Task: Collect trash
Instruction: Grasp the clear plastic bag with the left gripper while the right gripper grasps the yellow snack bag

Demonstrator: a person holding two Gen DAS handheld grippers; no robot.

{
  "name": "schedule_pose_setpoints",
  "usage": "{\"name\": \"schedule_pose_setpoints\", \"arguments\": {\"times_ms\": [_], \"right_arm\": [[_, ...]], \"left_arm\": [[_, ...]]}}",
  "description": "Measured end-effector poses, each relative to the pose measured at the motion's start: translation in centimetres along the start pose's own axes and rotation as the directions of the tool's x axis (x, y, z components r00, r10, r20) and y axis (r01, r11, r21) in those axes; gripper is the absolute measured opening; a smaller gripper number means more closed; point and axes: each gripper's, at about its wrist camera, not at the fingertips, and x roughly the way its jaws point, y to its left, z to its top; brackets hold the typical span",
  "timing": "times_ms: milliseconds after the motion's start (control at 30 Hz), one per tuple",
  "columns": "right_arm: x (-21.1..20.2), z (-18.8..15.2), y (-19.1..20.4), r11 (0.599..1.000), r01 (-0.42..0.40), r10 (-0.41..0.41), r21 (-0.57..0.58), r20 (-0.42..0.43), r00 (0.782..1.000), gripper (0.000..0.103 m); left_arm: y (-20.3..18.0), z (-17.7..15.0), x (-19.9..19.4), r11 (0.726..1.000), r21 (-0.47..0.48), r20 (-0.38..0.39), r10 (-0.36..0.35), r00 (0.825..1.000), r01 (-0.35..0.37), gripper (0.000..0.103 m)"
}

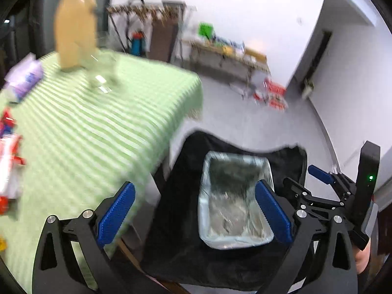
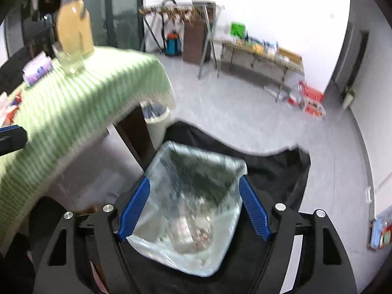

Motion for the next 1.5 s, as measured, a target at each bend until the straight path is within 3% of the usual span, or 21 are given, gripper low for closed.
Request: {"name": "schedule_pose_setpoints", "arguments": {"times_ms": [200,367,633,800,900,1033,1100,1167,1267,1367,1500], "right_arm": [[-3.6,2.8,4.5,0.997,-0.067,0.074,-0.049,0.152,0.986,0.076],[-6.5,4.6,8.1,0.987,-0.141,0.158,-0.083,0.265,0.951,0.077],[-9.8,6.3,14.7,0.960,-0.238,0.276,-0.145,0.358,0.892,0.079],[-11.0,6.0,19.3,0.921,-0.321,0.382,-0.222,0.352,0.854,0.079],[-11.2,5.1,23.2,0.861,-0.386,0.484,-0.330,0.304,0.821,0.085],[-11.0,2.9,28.8,0.771,-0.391,0.556,-0.503,0.233,0.798,0.085],[-10.6,1.7,31.9,0.726,-0.348,0.555,-0.593,0.207,0.806,0.085],[-9.6,0.1,35.4,0.679,-0.257,0.508,-0.687,0.188,0.841,0.085],[-8.6,-1.8,38.4,0.578,-0.197,0.505,-0.792,0.158,0.848,0.085],[-8.0,-3.1,40.8,0.492,-0.142,0.513,-0.859,0.155,0.844,0.085],[-6.7,-3.4,43.7,0.404,-0.103,0.513,-0.909,0.132,0.848,0.085]], "left_arm": [[3.4,0.1,-8.4,0.996,-0.035,0.191,0.088,0.978,-0.083,0.095],[7.1,-1.1,-14.7,0.983,-0.091,0.311,0.180,0.933,-0.160,0.095],[14.6,-4.4,-22.6,0.931,-0.235,0.382,0.352,0.855,-0.279,0.095],[19.0,-7.3,-26.3,0.899,-0.302,0.383,0.419,0.823,-0.317,0.095],[21.4,-9.6,-27.5,0.876,-0.331,0.358,0.461,0.812,-0.352,0.095],[24.6,-12.7,-27.3,0.835,-0.386,0.238,0.500,0.833,-0.391,0.095],[26.3,-14.6,-27.4,0.807,-0.422,0.190,0.525,0.829,-0.414,0.095],[27.6,-15.7,-27.2,0.785,-0.454,0.163,0.538,0.827,-0.421,0.095],[29.5,-17.3,-27.2,0.748,-0.515,0.119,0.546,0.829,-0.419,0.095],[30.4,-18.4,-26.9,0.736,-0.535,0.100,0.542,0.834,-0.414,0.095],[30.8,-19.0,-26.3,0.744,-0.532,0.088,0.524,0.847,-0.405,0.095]]}}
